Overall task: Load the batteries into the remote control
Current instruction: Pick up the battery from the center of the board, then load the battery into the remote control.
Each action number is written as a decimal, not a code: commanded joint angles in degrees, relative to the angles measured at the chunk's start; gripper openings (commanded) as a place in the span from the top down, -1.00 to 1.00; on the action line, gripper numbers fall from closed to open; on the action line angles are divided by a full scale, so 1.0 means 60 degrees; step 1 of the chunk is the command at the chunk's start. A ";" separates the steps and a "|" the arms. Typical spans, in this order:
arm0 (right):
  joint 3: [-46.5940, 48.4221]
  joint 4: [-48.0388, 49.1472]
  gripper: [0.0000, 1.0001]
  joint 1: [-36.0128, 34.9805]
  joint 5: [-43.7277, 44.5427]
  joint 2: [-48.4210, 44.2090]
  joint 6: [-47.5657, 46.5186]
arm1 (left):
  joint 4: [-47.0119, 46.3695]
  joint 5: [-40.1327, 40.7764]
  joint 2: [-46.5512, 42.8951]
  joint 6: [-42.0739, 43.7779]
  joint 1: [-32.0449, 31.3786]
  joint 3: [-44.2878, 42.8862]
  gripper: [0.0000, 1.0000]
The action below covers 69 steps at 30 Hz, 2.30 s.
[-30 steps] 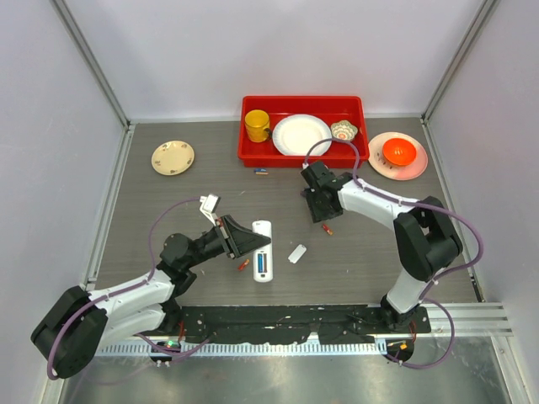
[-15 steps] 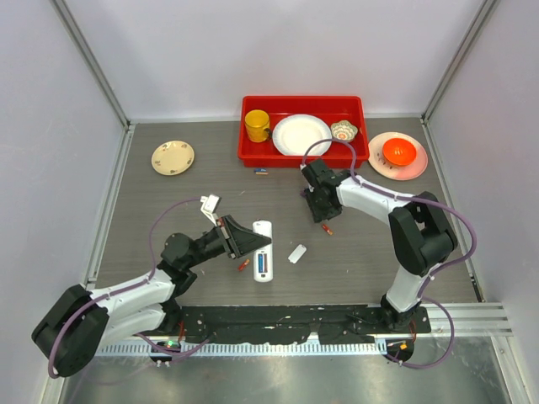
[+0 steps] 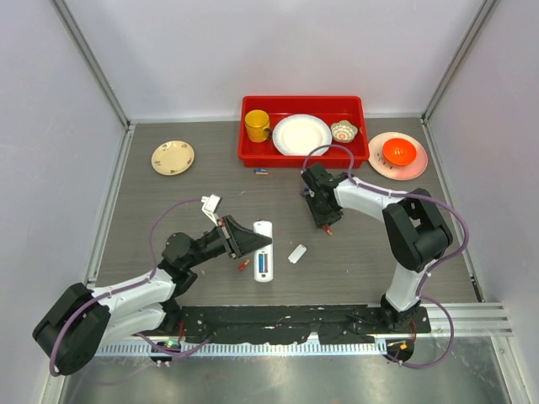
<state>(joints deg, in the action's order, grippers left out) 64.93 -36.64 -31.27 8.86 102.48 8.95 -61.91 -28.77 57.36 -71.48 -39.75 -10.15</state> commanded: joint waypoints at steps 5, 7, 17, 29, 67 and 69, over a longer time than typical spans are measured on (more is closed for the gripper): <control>-0.0244 0.0130 0.38 -0.0004 -0.0056 0.0015 -0.0013 | -0.0595 -0.0111 0.0078 0.0122 -0.0041 -0.0110 1.00; -0.0347 0.0189 0.45 -0.0004 -0.0100 0.0030 0.0017 | -0.0609 -0.0111 0.0107 0.0122 -0.0041 -0.0110 1.00; -0.1633 0.1432 0.99 -0.0033 -0.0627 -0.1768 0.1873 | -0.0712 -0.0170 0.0663 0.0078 -0.0070 -0.0504 0.99; -0.2750 0.2299 0.99 -0.1745 0.1886 -0.6852 0.4089 | -0.0376 0.1381 0.1513 0.0122 -0.0114 -0.1661 1.00; -0.2178 0.3162 0.99 -0.6493 0.3913 -0.8099 0.3167 | -0.2323 0.3082 0.3754 -0.0962 -0.1169 -0.1853 0.99; -0.2339 0.3411 0.99 -0.6508 0.3986 -0.8261 0.3137 | -0.2352 0.3096 0.3900 -0.1035 -0.1183 -0.1926 1.00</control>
<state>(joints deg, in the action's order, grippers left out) 51.20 -21.28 -69.80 32.18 54.61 28.84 -72.47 -10.13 79.57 -75.75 -46.65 -18.96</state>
